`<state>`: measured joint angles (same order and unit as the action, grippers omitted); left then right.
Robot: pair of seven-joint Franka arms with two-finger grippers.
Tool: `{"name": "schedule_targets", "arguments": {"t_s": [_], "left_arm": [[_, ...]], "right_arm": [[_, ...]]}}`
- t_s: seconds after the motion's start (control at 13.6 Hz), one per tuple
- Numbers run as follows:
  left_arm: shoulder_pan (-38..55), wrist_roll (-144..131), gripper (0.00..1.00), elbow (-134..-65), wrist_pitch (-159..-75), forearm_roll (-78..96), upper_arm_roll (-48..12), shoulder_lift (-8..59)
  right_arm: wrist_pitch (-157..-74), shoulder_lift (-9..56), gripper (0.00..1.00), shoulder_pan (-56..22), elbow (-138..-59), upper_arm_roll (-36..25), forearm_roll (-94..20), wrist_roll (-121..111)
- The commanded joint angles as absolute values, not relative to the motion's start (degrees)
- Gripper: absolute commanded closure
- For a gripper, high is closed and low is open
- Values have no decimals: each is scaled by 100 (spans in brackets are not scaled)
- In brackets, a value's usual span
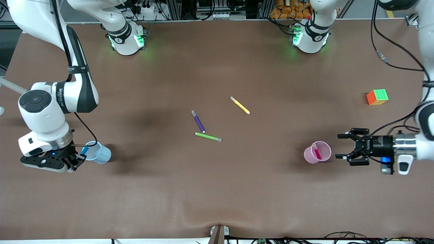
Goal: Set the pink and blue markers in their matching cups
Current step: 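Lower the pink marker into the pink cup while the right gripper carries blue, then raise the left gripper away while the right gripper drops blue into cup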
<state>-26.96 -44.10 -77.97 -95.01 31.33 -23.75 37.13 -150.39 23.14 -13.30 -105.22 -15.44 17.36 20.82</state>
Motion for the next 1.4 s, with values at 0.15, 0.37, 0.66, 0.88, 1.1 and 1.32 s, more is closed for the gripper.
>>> {"name": "schedule_targets", "arguments": {"t_s": [0.15,0.37,0.66,0.88,1.1,1.32], "left_arm": [[-2698,-4447,0,-7919,-9028,2567,-2461,2402],[-2707,-4097,0,-7928,-8745,2146,-2592,1707],[-2698,-3596,0,-7954,-8605,830,-3198,1030],[-2707,-3008,0,-7954,-8438,221,-3384,836],[-2681,-2646,0,-7971,-8437,-17,-3340,599],[-2567,-2602,0,-7998,-8429,-149,-3157,431]], "right_arm": [[-15389,2364,100,-1187,-10801,-1503,1960,2127],[-15987,2478,100,-1108,-11065,-1512,1951,2136],[-16022,2487,100,-1107,-11206,-1503,1951,2180],[-16075,2487,100,-1134,-11346,-1512,1951,2232],[-16146,2487,100,-1151,-11434,-1503,1951,2232],[-16119,2487,49,-1160,-11452,-1503,1951,2224]]}}
